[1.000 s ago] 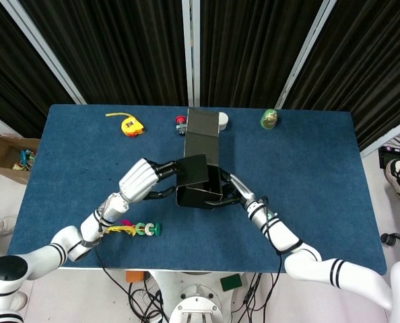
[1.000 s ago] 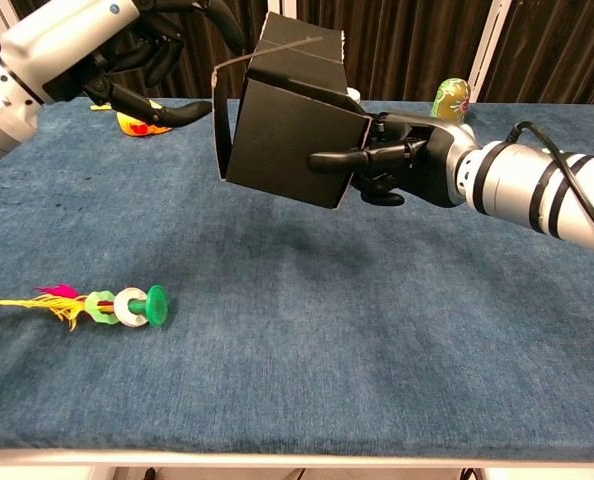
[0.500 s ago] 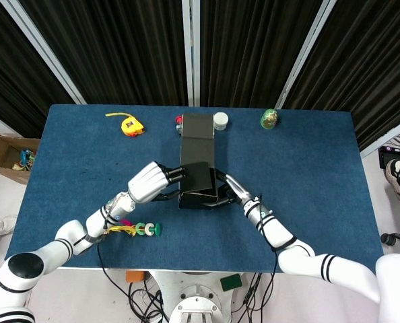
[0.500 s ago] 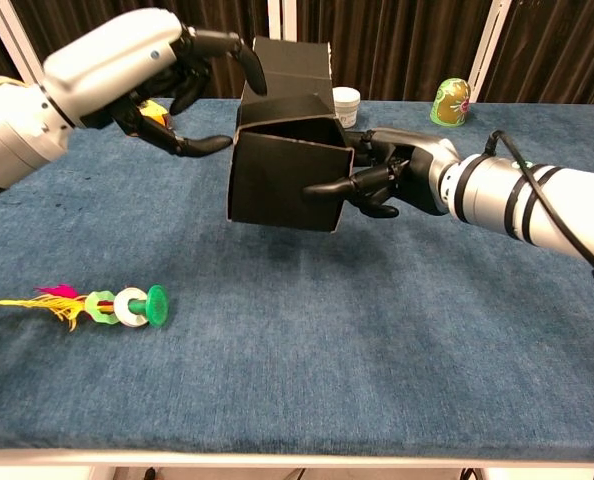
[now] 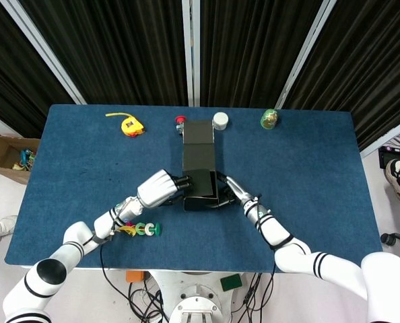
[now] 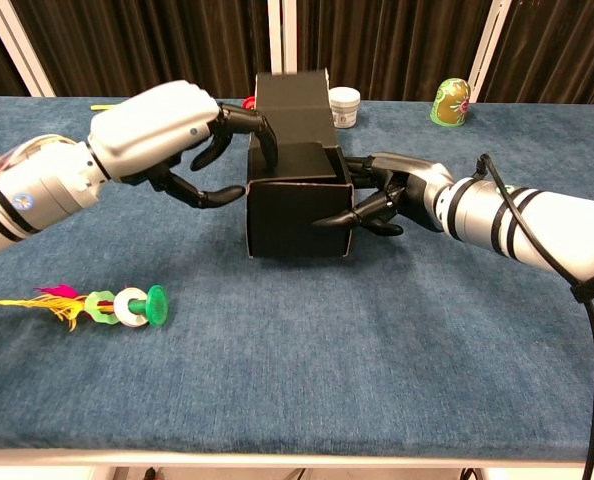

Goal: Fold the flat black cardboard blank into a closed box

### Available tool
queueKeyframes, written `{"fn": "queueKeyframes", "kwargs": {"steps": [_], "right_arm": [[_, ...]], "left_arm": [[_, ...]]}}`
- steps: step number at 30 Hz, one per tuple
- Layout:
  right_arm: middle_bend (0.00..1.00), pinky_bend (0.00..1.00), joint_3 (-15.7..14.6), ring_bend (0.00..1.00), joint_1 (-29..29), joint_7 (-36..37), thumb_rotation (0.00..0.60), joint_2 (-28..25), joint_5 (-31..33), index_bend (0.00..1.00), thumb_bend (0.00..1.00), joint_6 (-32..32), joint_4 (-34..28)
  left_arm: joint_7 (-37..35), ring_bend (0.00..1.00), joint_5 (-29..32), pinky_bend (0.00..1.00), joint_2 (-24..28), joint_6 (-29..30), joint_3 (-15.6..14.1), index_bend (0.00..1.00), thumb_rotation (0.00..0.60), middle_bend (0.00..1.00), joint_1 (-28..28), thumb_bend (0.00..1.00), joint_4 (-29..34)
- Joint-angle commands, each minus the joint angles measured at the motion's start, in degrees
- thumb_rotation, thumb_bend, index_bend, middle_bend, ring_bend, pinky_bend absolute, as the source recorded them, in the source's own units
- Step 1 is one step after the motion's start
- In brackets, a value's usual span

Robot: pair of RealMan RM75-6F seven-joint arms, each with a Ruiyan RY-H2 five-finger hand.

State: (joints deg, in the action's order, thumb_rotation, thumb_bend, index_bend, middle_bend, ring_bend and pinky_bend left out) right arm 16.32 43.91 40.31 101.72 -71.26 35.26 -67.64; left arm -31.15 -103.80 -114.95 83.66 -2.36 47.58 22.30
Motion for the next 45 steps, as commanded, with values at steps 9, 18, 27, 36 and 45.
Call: {"fn": "queueKeyframes", "kwargs": {"steps": [9, 18, 27, 36, 45], "right_arm": [[0.44, 1.00, -2.13, 0.84, -0.16, 2.84, 0.600, 1.18, -4.10, 0.44, 0.37, 1.76, 2.75], [0.43, 1.00, -2.84, 0.83, -0.19, 3.92, 0.600, 1.50, -5.15, 0.44, 0.37, 2.93, 3.65], [0.42, 1.00, -3.58, 0.83, 0.15, 3.61, 0.600, 1.58, -5.82, 0.43, 0.37, 3.38, 4.17], [0.42, 1.00, -4.34, 0.83, 0.36, 3.83, 0.600, 1.66, -6.54, 0.42, 0.37, 3.84, 4.45], [0.42, 1.00, -4.89, 0.83, 0.48, 3.95, 0.600, 1.79, -6.96, 0.42, 0.37, 4.37, 4.67]], "left_arm": [[1.20, 0.75, 0.00, 0.95, -1.54, -0.30, -2.34, 0.40, 0.600, 0.38, 0.64, 0.25, -2.89], [2.52, 0.75, -0.59, 0.95, -1.15, 1.39, -4.22, 0.43, 0.600, 0.41, 0.20, 0.24, -2.60], [2.79, 0.75, -0.78, 0.95, -0.74, 0.87, -5.54, 0.43, 0.600, 0.41, 0.28, 0.24, -2.13], [4.97, 0.75, -0.85, 0.95, 0.30, -2.19, -6.60, 0.41, 0.600, 0.39, 1.13, 0.24, -0.48], [8.89, 0.75, -0.70, 0.95, 1.39, -6.51, -7.35, 0.40, 0.600, 0.38, 1.94, 0.23, 2.08]]}}
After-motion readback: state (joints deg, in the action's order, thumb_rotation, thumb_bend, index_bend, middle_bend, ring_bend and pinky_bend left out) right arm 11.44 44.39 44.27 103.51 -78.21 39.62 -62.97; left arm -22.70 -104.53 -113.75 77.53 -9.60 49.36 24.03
